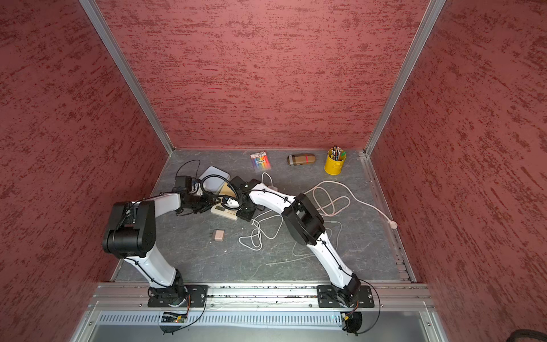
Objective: Charge the electronic scale
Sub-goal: Insert the charging cable into the electronic scale.
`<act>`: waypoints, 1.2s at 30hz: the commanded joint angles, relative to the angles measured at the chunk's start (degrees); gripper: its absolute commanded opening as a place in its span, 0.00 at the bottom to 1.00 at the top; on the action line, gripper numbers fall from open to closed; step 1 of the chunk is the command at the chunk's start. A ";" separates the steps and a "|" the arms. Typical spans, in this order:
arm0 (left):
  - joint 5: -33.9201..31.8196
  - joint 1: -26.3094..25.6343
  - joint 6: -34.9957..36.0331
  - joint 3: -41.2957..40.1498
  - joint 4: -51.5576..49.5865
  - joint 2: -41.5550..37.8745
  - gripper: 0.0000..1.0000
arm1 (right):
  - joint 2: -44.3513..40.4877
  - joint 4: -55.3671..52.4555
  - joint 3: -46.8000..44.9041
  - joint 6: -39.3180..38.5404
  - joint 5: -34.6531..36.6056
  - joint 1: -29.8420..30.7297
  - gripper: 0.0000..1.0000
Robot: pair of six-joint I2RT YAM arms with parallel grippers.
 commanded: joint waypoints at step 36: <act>-3.18 -11.97 -7.51 -9.12 -0.92 0.12 0.44 | 5.41 9.37 19.06 10.09 -5.27 -0.26 0.11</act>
